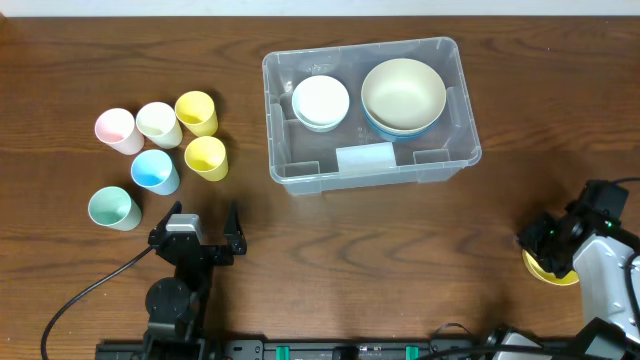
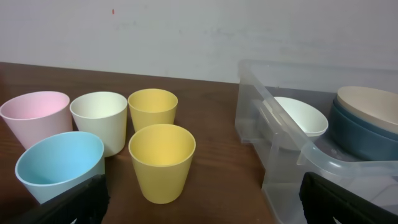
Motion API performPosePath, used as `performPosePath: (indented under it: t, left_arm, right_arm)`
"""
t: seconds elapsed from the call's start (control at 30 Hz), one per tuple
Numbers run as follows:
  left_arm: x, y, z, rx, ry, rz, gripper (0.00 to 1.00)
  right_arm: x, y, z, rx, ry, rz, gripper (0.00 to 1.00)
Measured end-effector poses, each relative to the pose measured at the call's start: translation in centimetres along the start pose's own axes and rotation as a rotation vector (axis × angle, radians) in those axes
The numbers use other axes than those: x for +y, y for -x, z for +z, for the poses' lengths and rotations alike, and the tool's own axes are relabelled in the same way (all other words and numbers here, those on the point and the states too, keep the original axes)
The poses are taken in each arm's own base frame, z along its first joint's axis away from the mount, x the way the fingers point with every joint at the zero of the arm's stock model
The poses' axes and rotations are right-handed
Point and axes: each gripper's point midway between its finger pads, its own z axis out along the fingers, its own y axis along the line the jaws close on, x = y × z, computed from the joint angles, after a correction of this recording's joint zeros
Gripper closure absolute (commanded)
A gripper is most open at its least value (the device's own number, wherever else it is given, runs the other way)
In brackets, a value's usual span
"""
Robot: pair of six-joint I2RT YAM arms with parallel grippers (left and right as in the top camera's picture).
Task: Pack container
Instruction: 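Move the right gripper down to the yellow bowl on the right, then grasp the yellow bowl rim with the right gripper and lift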
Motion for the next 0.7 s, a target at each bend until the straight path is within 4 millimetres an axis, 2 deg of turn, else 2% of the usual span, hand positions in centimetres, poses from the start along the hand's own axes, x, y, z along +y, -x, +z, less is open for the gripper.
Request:
performPosePath:
  t: [0.2, 0.37, 0.5, 0.57, 0.7]
  left_arm:
    - [0.0, 0.0, 0.0, 0.000, 0.000, 0.000, 0.02]
    - [0.0, 0.0, 0.0, 0.000, 0.000, 0.000, 0.02]
    - [0.0, 0.0, 0.0, 0.000, 0.000, 0.000, 0.02]
    - [0.0, 0.0, 0.0, 0.000, 0.000, 0.000, 0.02]
    - [0.0, 0.0, 0.0, 0.000, 0.000, 0.000, 0.02]
  right_arm:
    - [0.6, 1.1, 0.0, -0.046, 0.025, -0.016, 0.93]
    - [0.9, 1.7, -0.1, -0.068, 0.042, -0.019, 0.99]
    - [0.9, 1.7, -0.1, -0.070, 0.042, -0.019, 0.98]
    - [0.9, 1.7, -0.1, -0.068, 0.042, -0.019, 0.90]
    - [0.9, 1.2, -0.1, -0.050, 0.042, -0.016, 0.87]
